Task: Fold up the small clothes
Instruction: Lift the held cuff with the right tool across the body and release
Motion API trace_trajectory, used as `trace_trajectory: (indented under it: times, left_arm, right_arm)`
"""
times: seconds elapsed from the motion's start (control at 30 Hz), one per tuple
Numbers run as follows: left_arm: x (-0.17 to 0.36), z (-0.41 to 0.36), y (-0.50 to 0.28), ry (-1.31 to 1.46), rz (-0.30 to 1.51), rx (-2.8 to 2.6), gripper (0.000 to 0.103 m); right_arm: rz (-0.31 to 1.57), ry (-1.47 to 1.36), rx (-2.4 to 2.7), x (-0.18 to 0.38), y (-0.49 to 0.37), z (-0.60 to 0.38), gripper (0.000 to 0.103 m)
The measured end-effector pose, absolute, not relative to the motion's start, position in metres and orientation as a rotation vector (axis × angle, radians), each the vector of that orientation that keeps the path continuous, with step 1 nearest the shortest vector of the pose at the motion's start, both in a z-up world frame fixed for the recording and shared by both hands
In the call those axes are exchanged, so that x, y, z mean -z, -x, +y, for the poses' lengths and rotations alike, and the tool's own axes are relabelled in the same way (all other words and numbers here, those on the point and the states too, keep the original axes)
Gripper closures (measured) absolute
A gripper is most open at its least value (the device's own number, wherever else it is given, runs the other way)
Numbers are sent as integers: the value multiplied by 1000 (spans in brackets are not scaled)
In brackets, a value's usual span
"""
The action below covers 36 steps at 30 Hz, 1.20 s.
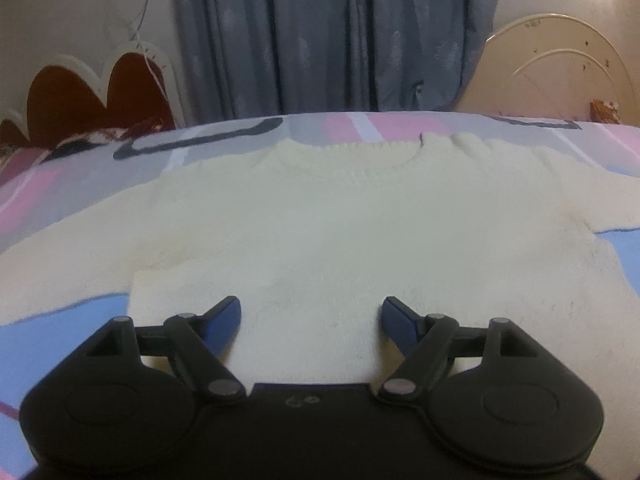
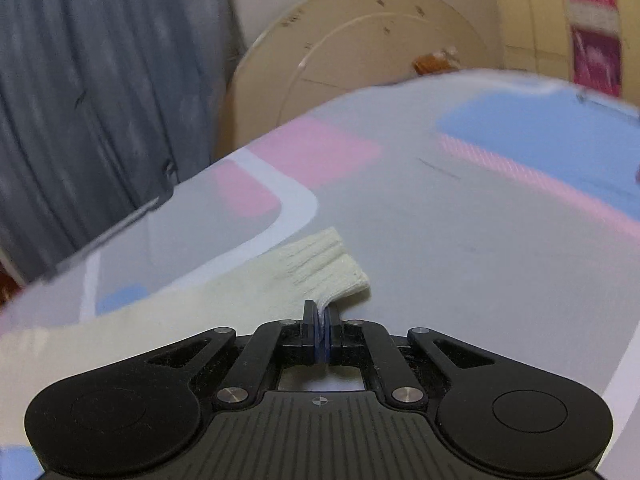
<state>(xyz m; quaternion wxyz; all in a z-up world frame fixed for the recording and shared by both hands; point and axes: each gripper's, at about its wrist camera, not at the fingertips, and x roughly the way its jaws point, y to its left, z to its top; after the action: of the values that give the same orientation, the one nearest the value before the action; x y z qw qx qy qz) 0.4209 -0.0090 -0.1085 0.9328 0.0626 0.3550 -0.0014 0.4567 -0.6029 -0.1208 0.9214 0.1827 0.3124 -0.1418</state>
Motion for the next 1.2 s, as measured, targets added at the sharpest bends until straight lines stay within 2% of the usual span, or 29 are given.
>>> trace_trajectory:
  times: [0.1,0.13,0.17,0.27,0.4,0.47,0.5,0.73,0.87,0.93,0.97,1.0,1.07,1.1,1.13,1.17,1.2]
  left_arm:
    - [107,-2,-425,-122,726,15,32]
    - [107,1,-427,-109,730,23,37]
    - [106,3,-430,-98,732,28,47]
    - [101,6,-436,-71,733,42,63]
    - [93,8,-441,-43,739,78,78]
    - [88,12,-443,-11,738,96,90]
    - [85,15,-444,8,736,103,92]
    - [88,37,-451,97,748,92,90]
    - [92,46,-448,162,752,91,62]
    - [90,44,-449,177,734,106,54]
    - [90,42,-451,186,728,119,54]
    - [89,38,-456,200,726,140,55]
    - [89,28,-467,244,721,205,58]
    - [90,23,-472,259,724,231,59]
    - [93,15,-480,280,742,261,61]
    - [97,9,-486,286,762,266,64]
    - [102,1,-493,286,794,266,67]
  right_arm:
    - [593,-364,254,109,-452,-581,102]
    - [574,-346,225,103,-454,-570,102]
    - [556,-329,191,99,-455,-556,102]
    - [523,-314,67,86,-455,-503,102]
    - [506,-284,-118,71,-452,-417,102]
    - [509,-267,-204,66,-459,-373,102]
    - [510,-251,-244,64,-457,-351,102]
    - [548,-105,-502,75,-446,-219,102]
    - [653,-23,-591,103,-451,-180,101]
    - [605,49,-559,100,-454,-175,89]
    - [590,37,-554,96,-450,-181,72]
    - [581,13,-546,93,-445,-190,69]
    - [584,-27,-502,91,-439,-207,70]
    - [576,-46,-477,92,-436,-214,74]
    - [579,-60,-453,93,-437,-221,80]
    - [599,-75,-426,93,-436,-230,92]
    - [624,-94,-394,95,-436,-240,95]
